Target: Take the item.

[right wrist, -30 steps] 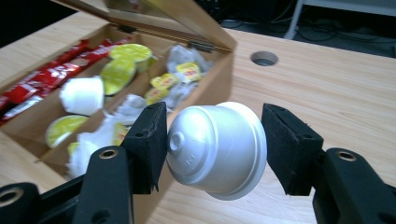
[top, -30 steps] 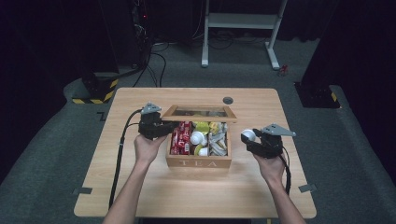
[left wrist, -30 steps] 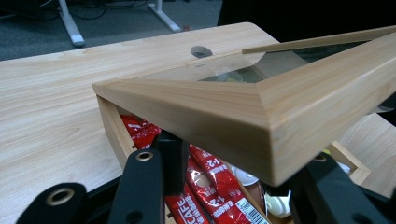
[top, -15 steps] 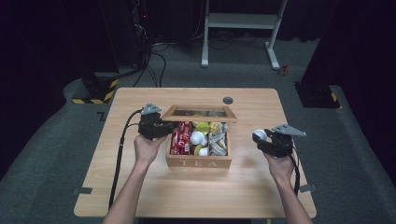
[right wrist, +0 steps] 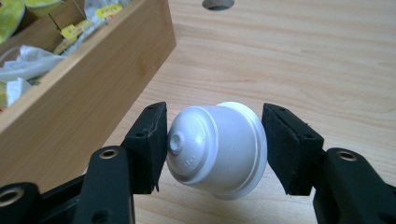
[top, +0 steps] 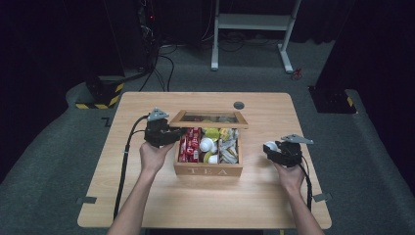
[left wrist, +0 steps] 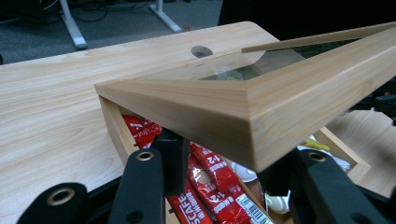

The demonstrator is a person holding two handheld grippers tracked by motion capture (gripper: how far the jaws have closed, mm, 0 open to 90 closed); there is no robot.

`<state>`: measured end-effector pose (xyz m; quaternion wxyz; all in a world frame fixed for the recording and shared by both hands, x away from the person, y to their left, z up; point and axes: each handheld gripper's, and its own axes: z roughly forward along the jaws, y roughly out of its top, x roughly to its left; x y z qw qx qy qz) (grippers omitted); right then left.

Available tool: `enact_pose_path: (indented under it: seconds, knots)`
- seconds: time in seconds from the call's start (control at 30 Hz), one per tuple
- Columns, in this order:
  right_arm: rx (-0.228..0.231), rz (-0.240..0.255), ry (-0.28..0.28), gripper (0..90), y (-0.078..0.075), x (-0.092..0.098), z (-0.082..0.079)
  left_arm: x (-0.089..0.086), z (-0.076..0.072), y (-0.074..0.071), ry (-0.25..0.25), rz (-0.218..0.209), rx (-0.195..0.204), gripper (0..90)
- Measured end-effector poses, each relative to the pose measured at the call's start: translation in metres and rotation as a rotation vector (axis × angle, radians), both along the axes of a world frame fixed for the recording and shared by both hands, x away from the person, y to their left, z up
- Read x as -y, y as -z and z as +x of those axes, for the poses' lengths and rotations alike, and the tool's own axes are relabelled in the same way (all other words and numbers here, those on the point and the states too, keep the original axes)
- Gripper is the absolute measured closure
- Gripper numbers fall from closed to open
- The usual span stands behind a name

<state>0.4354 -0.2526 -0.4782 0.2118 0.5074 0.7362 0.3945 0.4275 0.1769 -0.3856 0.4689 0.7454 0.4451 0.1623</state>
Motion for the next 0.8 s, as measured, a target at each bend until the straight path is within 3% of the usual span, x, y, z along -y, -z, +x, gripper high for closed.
enact_pose_path:
  seconds: [0.17, 0.8]
  knots:
    - [-0.039, 0.007, -0.017, 42.9, 0.009, -0.006, 0.006, 0.0, 0.0, 0.0, 0.0, 0.002, -0.001, 60.0]
    - [-0.097, 0.059, -0.022, 42.5, 0.025, -0.007, 0.018, 0.0, -0.001, 0.0, 0.001, 0.008, -0.005, 60.1]
